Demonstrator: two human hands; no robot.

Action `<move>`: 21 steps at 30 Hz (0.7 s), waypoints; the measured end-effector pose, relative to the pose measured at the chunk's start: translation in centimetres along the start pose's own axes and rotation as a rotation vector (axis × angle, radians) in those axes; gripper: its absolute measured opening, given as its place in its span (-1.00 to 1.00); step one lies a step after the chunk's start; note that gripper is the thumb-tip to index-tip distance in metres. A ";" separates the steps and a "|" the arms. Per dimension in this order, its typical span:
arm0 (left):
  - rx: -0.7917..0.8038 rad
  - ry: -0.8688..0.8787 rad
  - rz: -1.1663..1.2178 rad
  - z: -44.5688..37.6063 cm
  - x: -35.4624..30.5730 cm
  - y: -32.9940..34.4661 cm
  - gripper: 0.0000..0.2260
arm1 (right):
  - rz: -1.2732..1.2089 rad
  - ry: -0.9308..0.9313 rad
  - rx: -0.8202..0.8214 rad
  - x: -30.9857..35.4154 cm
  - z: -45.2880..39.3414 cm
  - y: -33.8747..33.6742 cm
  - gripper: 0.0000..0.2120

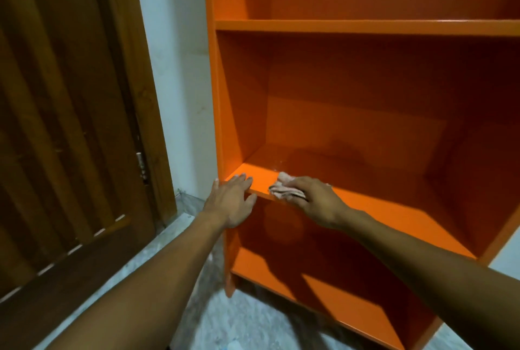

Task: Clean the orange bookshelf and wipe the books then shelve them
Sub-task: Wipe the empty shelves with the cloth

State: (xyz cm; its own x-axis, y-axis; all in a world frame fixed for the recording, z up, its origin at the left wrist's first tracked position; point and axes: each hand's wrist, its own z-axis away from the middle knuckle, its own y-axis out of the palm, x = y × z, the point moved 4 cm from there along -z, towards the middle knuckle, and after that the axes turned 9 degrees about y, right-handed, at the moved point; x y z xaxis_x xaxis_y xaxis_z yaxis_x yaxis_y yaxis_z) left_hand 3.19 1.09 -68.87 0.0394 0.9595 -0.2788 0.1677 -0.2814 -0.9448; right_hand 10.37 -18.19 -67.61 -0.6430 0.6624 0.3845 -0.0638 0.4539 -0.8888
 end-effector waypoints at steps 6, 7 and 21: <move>-0.127 0.047 0.052 3.0 1.7 -1.9 -0.58 | -0.384 -0.053 0.039 1.8 0.7 -0.5 -0.73; -0.190 0.061 0.071 3.3 1.9 -2.2 -0.58 | -0.446 -0.030 -0.001 2.0 0.0 -1.0 -0.74; -0.304 0.170 -0.065 2.0 4.8 -1.7 -0.33 | 0.076 0.573 -0.011 -7.2 -15.8 2.3 -0.53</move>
State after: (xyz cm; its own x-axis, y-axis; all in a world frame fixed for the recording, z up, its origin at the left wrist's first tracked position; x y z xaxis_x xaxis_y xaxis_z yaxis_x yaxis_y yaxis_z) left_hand 1.09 6.12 -68.98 0.1784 0.9704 -0.1625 0.4600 -0.2282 -0.8581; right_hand 26.93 -12.53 -68.45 -0.1291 0.9091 0.3961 -0.0238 0.3965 -0.9177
